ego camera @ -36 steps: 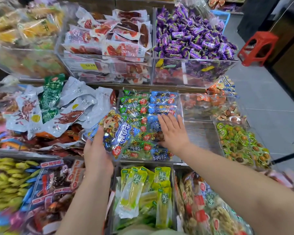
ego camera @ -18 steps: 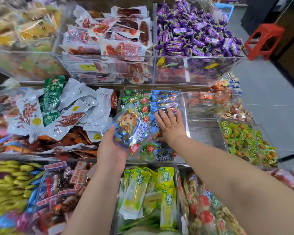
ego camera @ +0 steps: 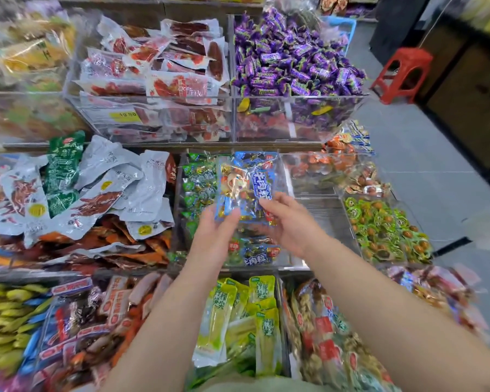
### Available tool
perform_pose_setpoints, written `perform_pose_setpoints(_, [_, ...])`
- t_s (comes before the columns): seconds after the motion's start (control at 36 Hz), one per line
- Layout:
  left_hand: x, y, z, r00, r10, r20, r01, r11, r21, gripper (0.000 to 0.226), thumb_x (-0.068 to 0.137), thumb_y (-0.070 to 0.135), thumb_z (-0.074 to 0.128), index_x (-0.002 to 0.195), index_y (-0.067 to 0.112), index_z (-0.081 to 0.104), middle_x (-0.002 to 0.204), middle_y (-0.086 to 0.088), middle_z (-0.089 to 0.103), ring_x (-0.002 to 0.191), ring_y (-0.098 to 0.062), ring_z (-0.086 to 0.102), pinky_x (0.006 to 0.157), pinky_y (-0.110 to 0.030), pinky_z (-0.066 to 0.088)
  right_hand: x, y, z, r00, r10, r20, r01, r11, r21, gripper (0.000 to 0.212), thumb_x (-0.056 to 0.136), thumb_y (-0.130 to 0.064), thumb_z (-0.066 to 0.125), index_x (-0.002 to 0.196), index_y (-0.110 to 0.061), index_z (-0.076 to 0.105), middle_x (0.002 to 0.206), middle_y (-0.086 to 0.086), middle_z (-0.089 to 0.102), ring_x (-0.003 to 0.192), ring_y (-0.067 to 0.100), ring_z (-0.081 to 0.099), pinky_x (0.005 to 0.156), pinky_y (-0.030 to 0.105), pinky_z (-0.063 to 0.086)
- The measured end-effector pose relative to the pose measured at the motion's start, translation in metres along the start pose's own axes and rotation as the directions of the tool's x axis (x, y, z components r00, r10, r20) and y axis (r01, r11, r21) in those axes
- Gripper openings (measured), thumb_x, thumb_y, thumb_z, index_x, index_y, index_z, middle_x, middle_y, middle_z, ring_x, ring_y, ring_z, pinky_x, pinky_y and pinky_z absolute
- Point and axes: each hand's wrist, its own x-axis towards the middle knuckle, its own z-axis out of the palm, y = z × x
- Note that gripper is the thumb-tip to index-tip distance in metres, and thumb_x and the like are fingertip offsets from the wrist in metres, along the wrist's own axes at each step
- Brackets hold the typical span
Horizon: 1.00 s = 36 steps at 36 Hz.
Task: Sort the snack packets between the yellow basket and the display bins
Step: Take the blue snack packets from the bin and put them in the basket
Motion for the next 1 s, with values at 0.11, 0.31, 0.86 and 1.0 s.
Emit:
perform_pose_setpoints(0.11, [-0.001, -0.011, -0.019, 0.971, 0.164, 0.172, -0.237, 0.699, 0.675, 0.082, 0.077, 0.055, 0.070, 0.143, 0.035, 0.026, 0.147, 0.028, 0.017, 0.137, 0.006, 0.018, 0.111, -0.019, 0.018, 0.005, -0.036, -0.020, 0.961, -0.234, -0.149, 0.159, 0.904, -0.397, 0.032, 0.085, -0.006, 0.066, 0.103, -0.024, 0.048, 0.087, -0.005, 0.061, 0.060, 0.000, 0.062, 0.062, 0.023, 0.054])
perform_pose_setpoints(0.31, [0.021, -0.033, -0.023, 0.964, 0.080, 0.254, -0.243, -0.127, 0.962, 0.123, 0.073, 0.083, 0.044, 0.150, 0.010, -0.019, 0.159, -0.014, -0.017, 0.145, -0.032, -0.022, 0.117, -0.049, -0.010, 0.013, -0.063, -0.030, 0.968, -0.179, 0.176, 0.179, -0.003, -0.984, 0.045, 0.083, -0.021, 0.068, 0.124, -0.024, 0.049, 0.104, -0.003, 0.053, 0.091, 0.017, 0.050, 0.077, 0.025, 0.039])
perform_pose_setpoints(0.86, [0.065, -0.035, -0.034, 0.931, 0.079, 0.355, -0.349, -0.086, 0.933, 0.109, 0.072, 0.084, 0.022, 0.153, 0.014, 0.003, 0.162, -0.005, 0.007, 0.149, -0.022, -0.002, 0.118, -0.047, -0.004, 0.039, 0.035, -0.030, 0.925, -0.224, 0.308, 0.092, -0.653, -0.752, 0.086, 0.091, -0.021, 0.043, 0.145, -0.015, -0.023, 0.157, 0.008, -0.006, 0.144, 0.029, -0.010, 0.112, 0.047, -0.015])
perform_pose_setpoints(1.0, [0.045, -0.016, -0.065, 0.837, 0.181, 0.516, -0.537, 0.094, 0.839, 0.107, 0.072, 0.068, 0.062, 0.151, 0.013, 0.016, 0.161, -0.004, 0.006, 0.142, -0.007, -0.018, 0.115, -0.030, -0.013, 0.043, 0.046, -0.038, 0.941, -0.226, 0.251, 0.070, -0.598, -0.799, 0.098, 0.091, -0.041, 0.049, 0.130, -0.021, -0.038, 0.156, 0.005, -0.021, 0.134, 0.022, -0.037, 0.095, 0.042, -0.038])
